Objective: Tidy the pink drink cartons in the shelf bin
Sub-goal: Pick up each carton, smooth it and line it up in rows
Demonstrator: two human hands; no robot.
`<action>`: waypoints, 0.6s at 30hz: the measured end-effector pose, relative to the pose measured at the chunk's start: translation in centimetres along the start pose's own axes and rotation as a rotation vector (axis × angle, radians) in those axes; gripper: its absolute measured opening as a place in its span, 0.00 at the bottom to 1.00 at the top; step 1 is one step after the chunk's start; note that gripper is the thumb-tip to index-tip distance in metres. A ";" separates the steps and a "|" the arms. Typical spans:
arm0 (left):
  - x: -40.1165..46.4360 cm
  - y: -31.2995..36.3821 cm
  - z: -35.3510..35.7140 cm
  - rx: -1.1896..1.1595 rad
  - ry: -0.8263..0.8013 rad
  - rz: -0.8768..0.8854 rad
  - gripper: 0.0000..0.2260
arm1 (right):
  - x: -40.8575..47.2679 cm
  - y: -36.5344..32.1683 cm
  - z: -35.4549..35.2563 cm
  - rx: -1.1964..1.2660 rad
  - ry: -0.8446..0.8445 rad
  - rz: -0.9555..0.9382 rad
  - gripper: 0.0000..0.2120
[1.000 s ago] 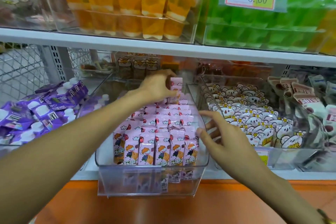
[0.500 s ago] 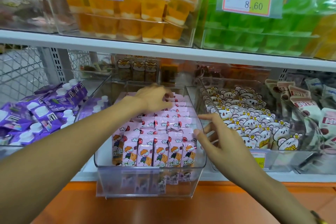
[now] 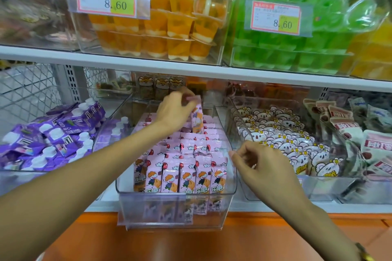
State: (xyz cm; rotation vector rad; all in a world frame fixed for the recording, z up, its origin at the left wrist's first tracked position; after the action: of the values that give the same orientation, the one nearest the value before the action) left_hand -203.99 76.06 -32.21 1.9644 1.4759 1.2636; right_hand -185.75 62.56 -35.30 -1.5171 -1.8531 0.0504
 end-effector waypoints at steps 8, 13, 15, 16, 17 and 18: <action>-7.7 1.8 -4.2 -0.564 0.311 -0.106 0.04 | 0.3 -3.1 -0.6 0.115 0.110 -0.123 0.06; -11.3 2.3 -5.1 -0.690 0.165 -0.141 0.03 | 0.0 -6.7 1.6 0.365 -0.039 -0.174 0.13; -11.8 2.1 -5.3 -0.728 0.141 -0.156 0.05 | -0.1 -7.6 2.7 0.405 -0.125 -0.141 0.13; -11.8 2.0 -5.5 -0.741 0.138 -0.162 0.05 | 0.0 -8.0 3.1 0.456 -0.155 -0.109 0.12; -11.8 1.7 -5.6 -0.759 0.132 -0.172 0.06 | 0.1 -8.2 3.4 0.532 -0.178 -0.066 0.11; -11.8 1.5 -5.7 -0.782 0.121 -0.189 0.07 | 0.3 -8.4 3.6 0.627 -0.198 -0.013 0.10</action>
State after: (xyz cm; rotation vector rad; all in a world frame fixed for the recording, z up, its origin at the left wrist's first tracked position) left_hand -208.37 63.64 -33.24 1.2243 0.9553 1.5735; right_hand -194.73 61.70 -34.01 -1.0838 -1.7627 0.7281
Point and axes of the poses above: each hand's wrist, its own x-axis towards the middle knuckle, its own z-axis out of the palm, y = z × x, the point moved 1 cm from there along x, towards the middle knuckle, and after that the axes turned 4 degrees about -z, right-handed, at the moved point
